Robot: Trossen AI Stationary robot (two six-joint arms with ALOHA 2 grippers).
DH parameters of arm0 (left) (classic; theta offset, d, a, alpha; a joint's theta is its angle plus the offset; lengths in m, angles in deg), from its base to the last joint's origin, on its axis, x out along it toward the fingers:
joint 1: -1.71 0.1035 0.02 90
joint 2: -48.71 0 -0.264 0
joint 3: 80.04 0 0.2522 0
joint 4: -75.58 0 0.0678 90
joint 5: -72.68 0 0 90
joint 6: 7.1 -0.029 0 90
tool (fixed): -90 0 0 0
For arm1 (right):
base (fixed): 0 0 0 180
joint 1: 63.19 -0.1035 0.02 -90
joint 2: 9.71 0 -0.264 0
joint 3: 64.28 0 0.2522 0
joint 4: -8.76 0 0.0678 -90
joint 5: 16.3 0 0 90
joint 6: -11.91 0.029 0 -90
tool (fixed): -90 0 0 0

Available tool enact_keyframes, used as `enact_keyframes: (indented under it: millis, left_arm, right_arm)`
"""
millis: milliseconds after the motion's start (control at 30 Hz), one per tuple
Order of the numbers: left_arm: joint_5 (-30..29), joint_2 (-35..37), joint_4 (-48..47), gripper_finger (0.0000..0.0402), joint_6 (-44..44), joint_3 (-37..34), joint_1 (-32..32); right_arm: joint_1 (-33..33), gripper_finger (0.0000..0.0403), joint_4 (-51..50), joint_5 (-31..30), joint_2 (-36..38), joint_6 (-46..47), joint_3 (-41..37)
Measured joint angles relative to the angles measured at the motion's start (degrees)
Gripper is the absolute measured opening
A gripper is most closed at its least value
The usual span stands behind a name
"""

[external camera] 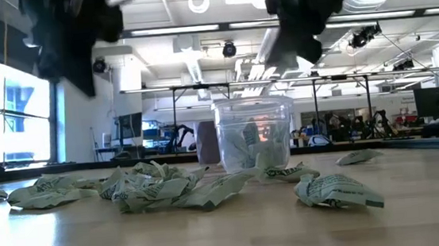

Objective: Pick and place Stevia / Truvia into bins
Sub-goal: Put the stevia packet into the transparent container

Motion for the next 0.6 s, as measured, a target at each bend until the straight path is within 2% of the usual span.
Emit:
enact_keyframes:
  millis: [133, 300, 433, 600]
  left_arm:
    - [-5.38, 7.42, 1.52, 0.0045, -1.13, -2.64, 0.04]
    - [-3.28, 15.93, 5.03, 0.0046, 2.99, -11.42, 0.02]
    - [2.01, 19.64, 6.70, 0.0046, 10.88, -16.94, 0.02]
    - [8.58, 20.05, 5.35, 0.0046, 15.50, -18.38, -0.02]
  right_arm:
    - [-1.60, 0.0003, 1.56, 7.28, -4.34, -0.10, 3.21]
    - [-3.79, 0.0011, 6.56, 8.29, -13.00, 0.91, 6.23]
    - [-4.81, 0.0061, 3.20, 5.11, -15.74, -1.92, 10.37]
    - [-5.08, 0.0158, -5.91, 0.45, -15.66, -5.47, 15.78]
